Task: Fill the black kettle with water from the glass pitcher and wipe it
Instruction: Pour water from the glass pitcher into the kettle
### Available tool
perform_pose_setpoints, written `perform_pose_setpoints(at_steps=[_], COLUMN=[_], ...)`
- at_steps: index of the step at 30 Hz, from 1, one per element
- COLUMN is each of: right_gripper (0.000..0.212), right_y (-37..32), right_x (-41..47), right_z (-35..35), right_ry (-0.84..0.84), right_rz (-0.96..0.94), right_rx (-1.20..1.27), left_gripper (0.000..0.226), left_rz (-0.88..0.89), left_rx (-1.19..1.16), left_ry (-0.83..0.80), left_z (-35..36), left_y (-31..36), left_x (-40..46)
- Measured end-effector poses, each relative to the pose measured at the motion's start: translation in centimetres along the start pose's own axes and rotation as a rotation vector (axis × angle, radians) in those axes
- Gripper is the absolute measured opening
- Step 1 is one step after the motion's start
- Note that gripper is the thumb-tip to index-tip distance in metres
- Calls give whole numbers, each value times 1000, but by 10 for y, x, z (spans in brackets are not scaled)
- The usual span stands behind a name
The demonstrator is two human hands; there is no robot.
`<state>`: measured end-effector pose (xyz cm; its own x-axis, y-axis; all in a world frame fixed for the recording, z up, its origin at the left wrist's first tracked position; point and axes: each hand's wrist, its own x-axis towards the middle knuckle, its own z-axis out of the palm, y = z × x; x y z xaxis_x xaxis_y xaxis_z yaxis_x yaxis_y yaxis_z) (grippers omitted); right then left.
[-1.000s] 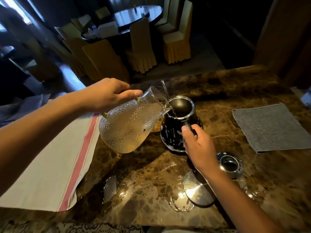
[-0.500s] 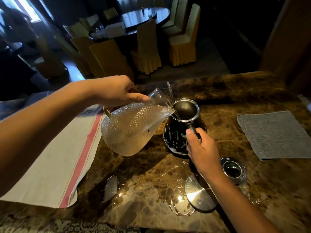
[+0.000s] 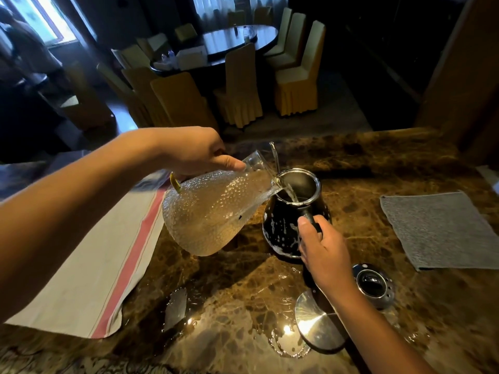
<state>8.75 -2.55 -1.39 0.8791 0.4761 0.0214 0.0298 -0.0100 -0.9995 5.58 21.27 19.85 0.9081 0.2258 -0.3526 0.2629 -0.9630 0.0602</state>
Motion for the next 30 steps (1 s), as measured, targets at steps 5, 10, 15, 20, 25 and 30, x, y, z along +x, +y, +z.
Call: perform_pose_setpoints(at_steps=[5, 10, 15, 20, 25, 30], right_gripper=[66, 65, 68, 67, 66, 64], right_y=[2, 3, 4, 4, 4, 4], right_x=[1, 1, 2, 2, 1, 2], right_z=[-1, 0, 1, 0, 0, 1], right_ry=[0, 7, -1, -6, -4, -8], right_rz=[-11, -14, -17, -34, -23, -3], right_rx=[-5, 6, 22, 1, 21, 60], left_gripper=[84, 86, 80, 81, 79, 74], left_rz=[5, 2, -18, -15, -31, -44], left_rx=[14, 29, 58, 76, 88, 110], left_ry=[-11, -6, -8, -16, -12, 0], left_z=[-1, -2, -5, -7, -9, -9], left_y=[0, 3, 6, 9, 12, 16], left_x=[0, 1, 1, 1, 0, 1])
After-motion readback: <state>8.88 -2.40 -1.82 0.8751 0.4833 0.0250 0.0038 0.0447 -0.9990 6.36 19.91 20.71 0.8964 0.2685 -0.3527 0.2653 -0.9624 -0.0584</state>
